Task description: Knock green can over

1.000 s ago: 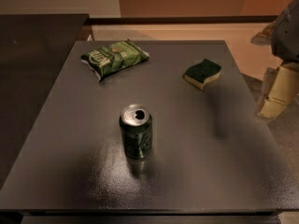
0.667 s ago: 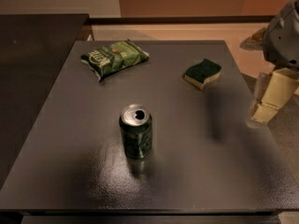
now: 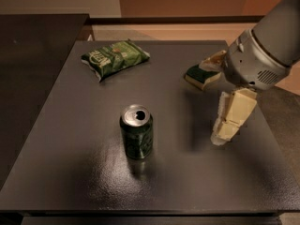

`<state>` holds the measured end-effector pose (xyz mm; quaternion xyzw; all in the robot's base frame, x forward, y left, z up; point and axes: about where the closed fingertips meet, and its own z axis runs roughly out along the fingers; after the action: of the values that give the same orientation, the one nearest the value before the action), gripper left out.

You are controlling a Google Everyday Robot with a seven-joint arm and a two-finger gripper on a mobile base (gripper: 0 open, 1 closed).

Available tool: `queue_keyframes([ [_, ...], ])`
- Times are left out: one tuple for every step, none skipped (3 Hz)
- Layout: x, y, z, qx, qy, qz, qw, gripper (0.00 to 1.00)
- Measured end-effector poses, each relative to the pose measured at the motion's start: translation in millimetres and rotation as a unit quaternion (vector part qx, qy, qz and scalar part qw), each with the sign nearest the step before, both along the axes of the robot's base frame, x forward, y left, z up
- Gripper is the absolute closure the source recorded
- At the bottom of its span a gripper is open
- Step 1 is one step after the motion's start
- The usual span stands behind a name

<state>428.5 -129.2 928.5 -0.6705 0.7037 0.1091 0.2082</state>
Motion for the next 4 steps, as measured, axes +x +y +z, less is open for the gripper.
queue_keyframes([
  [-8,41,-16,0.041,0.008,0.044,0.9981,0.00],
  [-13,78,-29,0.077,0.006,0.076,0.9942,0.00],
  [-12,110,-39,0.105,0.008,0.095,0.9899,0.00],
  [-14,130,-47,0.126,0.014,0.104,0.9864,0.00],
])
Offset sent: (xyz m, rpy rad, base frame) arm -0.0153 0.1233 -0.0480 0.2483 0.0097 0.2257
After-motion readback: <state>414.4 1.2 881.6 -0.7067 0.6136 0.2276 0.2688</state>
